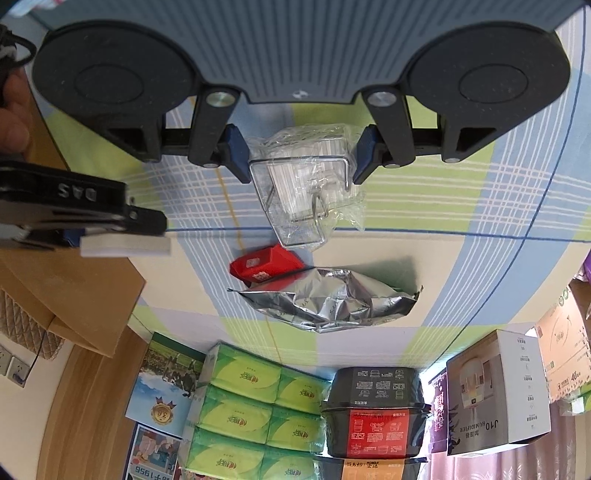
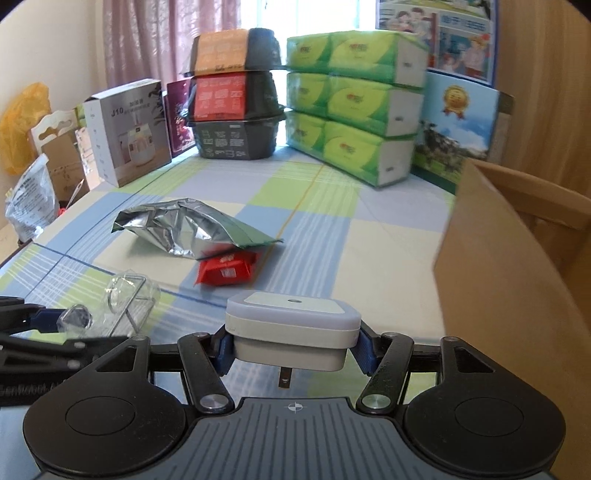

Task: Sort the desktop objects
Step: 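Lift the wire rack and plug adapter toward the cardboard box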

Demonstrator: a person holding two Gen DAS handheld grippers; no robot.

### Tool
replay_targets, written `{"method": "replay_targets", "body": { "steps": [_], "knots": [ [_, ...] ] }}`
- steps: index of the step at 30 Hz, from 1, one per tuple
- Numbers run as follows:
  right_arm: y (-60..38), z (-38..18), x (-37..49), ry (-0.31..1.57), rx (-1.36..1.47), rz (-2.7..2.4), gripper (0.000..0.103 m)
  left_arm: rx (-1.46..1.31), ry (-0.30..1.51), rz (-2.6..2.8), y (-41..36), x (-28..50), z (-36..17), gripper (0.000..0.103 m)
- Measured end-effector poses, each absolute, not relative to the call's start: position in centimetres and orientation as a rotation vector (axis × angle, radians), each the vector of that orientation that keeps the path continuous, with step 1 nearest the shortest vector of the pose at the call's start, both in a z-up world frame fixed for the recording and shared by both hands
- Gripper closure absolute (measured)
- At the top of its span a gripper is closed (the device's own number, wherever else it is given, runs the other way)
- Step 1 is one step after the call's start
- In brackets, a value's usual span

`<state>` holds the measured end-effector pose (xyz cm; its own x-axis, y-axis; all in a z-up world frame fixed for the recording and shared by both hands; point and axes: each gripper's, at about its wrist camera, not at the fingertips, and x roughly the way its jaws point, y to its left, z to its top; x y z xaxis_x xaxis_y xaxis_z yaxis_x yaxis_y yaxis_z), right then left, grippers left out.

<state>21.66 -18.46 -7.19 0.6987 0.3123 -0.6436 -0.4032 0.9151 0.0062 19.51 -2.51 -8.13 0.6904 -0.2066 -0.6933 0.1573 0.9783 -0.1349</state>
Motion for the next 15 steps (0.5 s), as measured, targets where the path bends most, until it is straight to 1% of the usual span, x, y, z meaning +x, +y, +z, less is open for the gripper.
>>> {"method": "replay_targets", "body": {
  "steps": [6, 15],
  "knots": [
    [-19.5, -5.6, 18.1, 0.694, -0.113, 0.365, 0.045, -0.085, 0.801, -0.223, -3.1, 17.9, -7.7, 0.050],
    [-21.2, -1.1, 13.0, 0.665, -0.083, 0.351, 0.045, -0.056, 0.756, -0.195, -3.4, 13.7, -3.0, 0.050]
  ]
}}
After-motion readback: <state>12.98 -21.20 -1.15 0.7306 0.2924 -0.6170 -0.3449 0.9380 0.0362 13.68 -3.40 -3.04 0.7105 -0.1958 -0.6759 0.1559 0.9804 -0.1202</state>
